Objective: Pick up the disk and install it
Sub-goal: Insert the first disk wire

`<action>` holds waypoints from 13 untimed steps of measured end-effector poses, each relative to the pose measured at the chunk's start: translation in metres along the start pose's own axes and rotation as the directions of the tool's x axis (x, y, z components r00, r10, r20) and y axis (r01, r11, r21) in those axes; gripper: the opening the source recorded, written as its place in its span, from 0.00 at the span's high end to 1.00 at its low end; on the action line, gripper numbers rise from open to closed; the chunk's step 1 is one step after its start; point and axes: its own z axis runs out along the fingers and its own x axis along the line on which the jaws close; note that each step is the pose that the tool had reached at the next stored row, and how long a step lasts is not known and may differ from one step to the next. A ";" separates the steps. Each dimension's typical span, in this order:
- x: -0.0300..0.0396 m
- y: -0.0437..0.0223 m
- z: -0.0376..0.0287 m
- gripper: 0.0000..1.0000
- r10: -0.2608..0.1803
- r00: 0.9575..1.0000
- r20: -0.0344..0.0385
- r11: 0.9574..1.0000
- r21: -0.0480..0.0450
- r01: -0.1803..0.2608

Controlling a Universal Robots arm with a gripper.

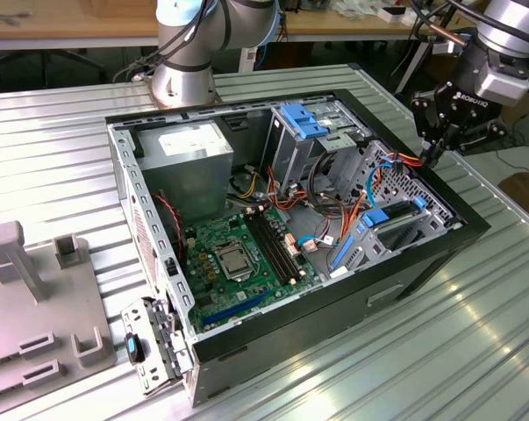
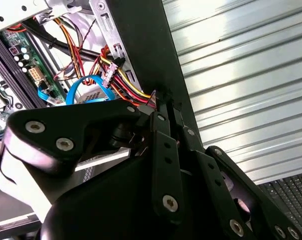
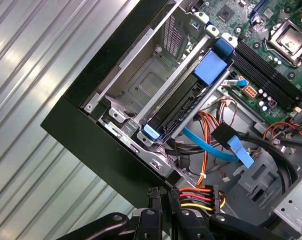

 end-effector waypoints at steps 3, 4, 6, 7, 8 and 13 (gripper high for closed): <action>0.0000 0.0000 0.0000 0.83 0.000 1.000 0.000 1.000 0.000 0.000; 0.0000 0.0000 0.0000 0.83 0.000 1.000 0.000 1.000 0.000 0.000; 0.0000 0.0000 0.0000 0.83 0.000 1.000 0.000 1.000 0.000 0.000; 0.0000 0.0000 0.0000 0.83 0.001 1.000 0.000 1.000 0.000 -0.001; 0.0000 0.0000 0.0000 0.83 0.008 1.000 0.000 1.000 -0.001 -0.008; -0.0001 0.0000 0.0000 0.83 0.096 0.995 -0.003 0.995 -0.004 -0.096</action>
